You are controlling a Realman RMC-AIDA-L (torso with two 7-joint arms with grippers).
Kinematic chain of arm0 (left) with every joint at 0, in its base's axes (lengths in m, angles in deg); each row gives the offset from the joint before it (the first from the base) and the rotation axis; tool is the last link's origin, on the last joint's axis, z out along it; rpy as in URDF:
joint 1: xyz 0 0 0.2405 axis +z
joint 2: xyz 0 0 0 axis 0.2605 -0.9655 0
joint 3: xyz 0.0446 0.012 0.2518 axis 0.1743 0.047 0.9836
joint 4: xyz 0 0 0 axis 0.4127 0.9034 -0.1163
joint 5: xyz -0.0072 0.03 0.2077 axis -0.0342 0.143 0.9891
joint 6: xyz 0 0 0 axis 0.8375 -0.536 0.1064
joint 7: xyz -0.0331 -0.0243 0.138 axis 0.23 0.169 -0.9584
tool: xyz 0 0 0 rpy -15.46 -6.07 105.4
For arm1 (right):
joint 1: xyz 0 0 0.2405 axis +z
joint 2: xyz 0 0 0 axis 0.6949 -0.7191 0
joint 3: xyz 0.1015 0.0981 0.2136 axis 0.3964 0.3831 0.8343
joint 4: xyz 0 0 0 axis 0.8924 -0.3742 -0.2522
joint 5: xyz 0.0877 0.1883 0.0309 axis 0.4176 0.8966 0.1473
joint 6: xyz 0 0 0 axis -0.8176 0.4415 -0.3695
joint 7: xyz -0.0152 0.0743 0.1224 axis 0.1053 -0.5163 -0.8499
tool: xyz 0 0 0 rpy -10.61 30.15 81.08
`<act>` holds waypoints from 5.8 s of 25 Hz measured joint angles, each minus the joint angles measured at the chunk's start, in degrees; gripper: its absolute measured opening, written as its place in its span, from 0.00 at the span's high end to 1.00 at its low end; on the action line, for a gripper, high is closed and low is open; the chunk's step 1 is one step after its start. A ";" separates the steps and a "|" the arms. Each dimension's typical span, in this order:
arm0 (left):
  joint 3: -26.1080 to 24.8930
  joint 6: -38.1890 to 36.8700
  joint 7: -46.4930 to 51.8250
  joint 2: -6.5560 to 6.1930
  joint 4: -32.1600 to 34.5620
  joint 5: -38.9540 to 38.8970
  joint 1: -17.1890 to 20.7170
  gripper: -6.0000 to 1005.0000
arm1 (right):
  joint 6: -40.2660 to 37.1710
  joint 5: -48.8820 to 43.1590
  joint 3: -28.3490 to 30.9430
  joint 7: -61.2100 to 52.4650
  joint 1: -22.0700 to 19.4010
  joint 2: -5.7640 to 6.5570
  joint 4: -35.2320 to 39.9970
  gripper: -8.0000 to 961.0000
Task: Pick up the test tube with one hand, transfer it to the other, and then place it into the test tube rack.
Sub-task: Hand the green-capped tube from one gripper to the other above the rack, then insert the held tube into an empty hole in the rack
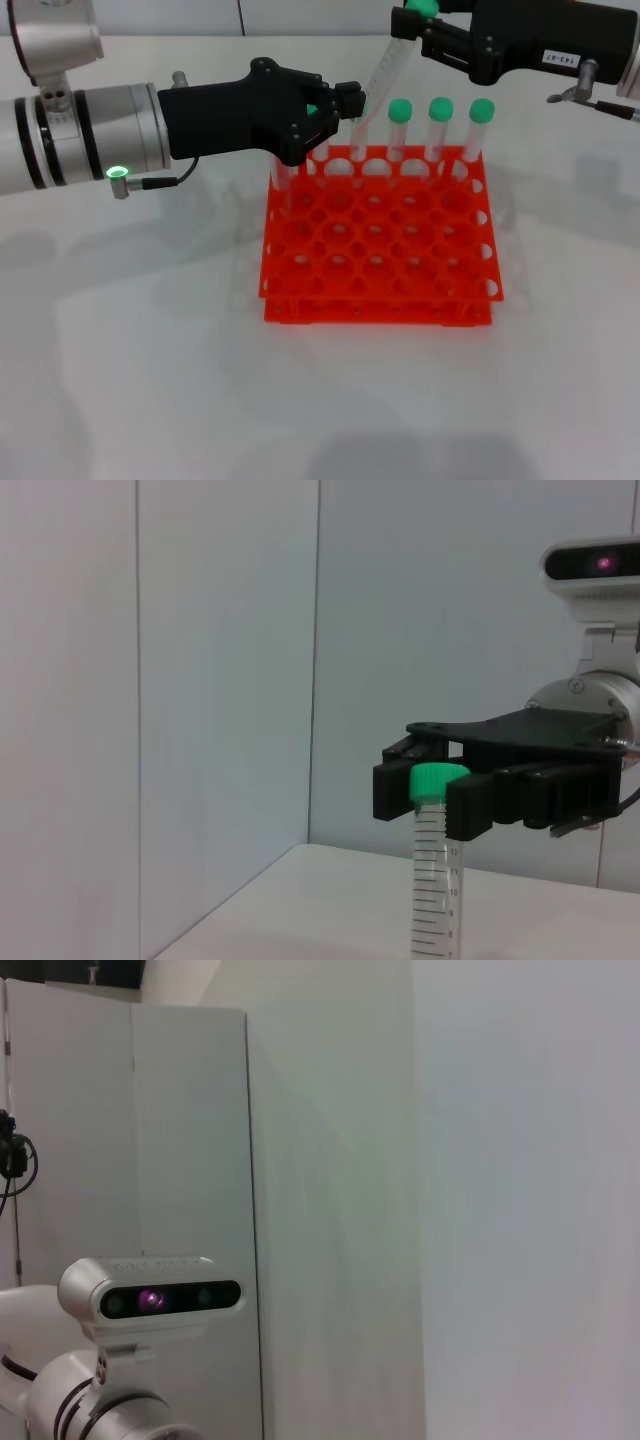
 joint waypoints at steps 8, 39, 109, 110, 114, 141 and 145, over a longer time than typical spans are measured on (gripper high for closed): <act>0.00 0.93 -0.32 0.30 -0.01 -0.09 0.00 0.97 | -0.13 -0.12 0.00 -0.04 0.01 0.02 0.00 0.71; 5.05 -2.50 28.57 0.23 20.94 1.94 13.68 0.20 | -0.75 -0.24 -0.06 -1.46 -1.37 0.10 0.70 0.72; 3.94 -9.50 27.45 -4.08 29.96 15.64 22.33 0.12 | 19.26 4.89 -20.99 -7.13 1.47 -0.86 1.28 0.72; 3.93 -9.51 27.45 -4.08 29.97 15.64 22.33 0.12 | 19.41 4.89 -21.00 -7.15 1.48 -0.86 1.29 0.72; 3.85 -9.51 27.45 -4.08 29.97 15.64 22.32 0.12 | 19.55 5.17 -21.21 -7.17 1.52 -0.86 1.28 0.72; 4.07 -9.46 27.28 -3.82 29.88 15.73 22.39 0.12 | 26.74 7.19 -27.77 -6.68 2.46 -0.86 0.66 0.72; 4.06 -9.39 27.27 -3.80 29.79 15.73 22.41 0.12 | 26.77 7.19 -27.77 -6.67 2.45 -0.86 0.57 0.72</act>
